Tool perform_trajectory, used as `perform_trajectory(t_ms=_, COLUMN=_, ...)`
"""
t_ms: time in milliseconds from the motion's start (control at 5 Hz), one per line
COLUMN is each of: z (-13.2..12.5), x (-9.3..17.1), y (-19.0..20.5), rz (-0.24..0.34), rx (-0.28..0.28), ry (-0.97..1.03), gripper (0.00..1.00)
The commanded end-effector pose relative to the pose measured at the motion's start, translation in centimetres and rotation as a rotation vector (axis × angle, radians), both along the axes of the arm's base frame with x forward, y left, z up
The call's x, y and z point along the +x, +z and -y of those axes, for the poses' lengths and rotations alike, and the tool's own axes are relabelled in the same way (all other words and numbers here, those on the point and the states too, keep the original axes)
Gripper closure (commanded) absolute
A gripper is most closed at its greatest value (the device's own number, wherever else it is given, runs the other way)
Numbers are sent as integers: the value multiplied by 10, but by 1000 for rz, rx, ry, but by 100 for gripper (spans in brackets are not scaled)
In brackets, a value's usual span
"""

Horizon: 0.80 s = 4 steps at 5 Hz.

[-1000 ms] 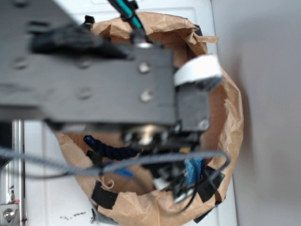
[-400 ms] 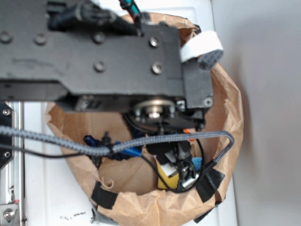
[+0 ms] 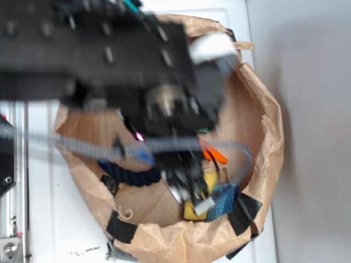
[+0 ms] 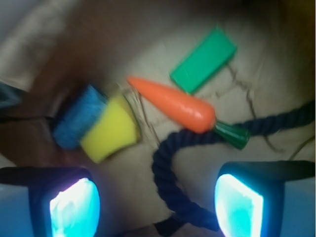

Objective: Grab the green block.

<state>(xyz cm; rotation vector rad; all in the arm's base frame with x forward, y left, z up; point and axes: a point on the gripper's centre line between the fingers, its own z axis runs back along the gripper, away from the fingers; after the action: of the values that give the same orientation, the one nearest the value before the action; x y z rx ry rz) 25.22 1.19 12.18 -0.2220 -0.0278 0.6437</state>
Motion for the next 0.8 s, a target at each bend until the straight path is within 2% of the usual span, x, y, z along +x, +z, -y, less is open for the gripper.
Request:
perform_trajectory(t_ms=0, z=-21, x=3, y=-34, rz=158, rx=92, ry=192, gripper=0)
perform_trajectory(t_ms=200, z=-14, x=16, y=-42, rz=214, rx=115, ry=234, gripper=0)
perform_trajectory(t_ms=600, z=-13, x=55, y=-64, rz=159, rx=176, ry=293, gripper=0)
